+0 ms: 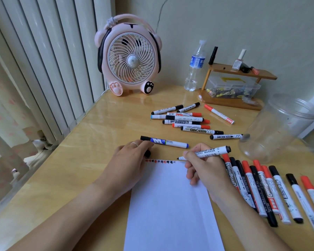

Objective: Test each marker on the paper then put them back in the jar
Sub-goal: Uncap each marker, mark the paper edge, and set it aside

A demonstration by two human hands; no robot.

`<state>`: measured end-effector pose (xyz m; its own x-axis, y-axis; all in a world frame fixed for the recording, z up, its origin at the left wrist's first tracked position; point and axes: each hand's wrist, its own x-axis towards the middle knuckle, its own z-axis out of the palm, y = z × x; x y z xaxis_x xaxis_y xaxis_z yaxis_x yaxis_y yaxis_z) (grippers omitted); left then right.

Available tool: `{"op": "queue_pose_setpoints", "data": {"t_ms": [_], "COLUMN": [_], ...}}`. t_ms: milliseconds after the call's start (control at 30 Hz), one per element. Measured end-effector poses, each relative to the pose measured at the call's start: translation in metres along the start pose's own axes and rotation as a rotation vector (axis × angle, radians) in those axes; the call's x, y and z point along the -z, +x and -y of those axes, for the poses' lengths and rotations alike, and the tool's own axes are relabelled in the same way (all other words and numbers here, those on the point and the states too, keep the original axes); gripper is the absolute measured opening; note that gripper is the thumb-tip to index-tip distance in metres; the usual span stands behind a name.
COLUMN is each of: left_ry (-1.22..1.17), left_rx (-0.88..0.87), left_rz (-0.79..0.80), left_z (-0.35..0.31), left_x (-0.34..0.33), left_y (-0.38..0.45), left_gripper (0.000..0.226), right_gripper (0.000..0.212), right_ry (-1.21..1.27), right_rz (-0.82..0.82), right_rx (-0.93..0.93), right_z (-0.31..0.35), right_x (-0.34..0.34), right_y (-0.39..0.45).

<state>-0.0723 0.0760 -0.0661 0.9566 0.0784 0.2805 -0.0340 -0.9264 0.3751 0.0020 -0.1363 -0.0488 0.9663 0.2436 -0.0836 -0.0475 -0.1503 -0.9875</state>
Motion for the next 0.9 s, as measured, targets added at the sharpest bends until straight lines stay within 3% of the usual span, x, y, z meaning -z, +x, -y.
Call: {"op": "queue_pose_setpoints", "data": {"t_ms": [133,333,567,733,900], "left_ry": [-0.08,-0.33,-0.364,-0.368,-0.373], "left_rx": [-0.007,-0.101,-0.133,-0.233,-0.206], "left_rz": [-0.104,-0.133,-0.103,-0.062,-0.094], "left_z": [-0.001,-0.012,-0.016,-0.019,-0.012], "left_x": [0.008,0.012,0.007,0.008,0.008], "left_y": [0.003,0.0,-0.002,-0.004,-0.002], "left_gripper": [0.023,0.025,0.023,0.02,0.02], "right_gripper": [0.015,0.015,0.015,0.009,0.06], "right_ry": [0.057,0.087,0.025,-0.034,0.207], "right_rz": [0.04,0.243,0.26,0.37,0.39], "right_rx": [0.067,0.209,0.214,0.176,0.003], "right_z": [0.004,0.011,0.008,0.008,0.012], "right_x": [0.001,-0.004,-0.006,-0.007,-0.004], "right_y": [-0.005,-0.016,-0.016,-0.017,-0.016]}}
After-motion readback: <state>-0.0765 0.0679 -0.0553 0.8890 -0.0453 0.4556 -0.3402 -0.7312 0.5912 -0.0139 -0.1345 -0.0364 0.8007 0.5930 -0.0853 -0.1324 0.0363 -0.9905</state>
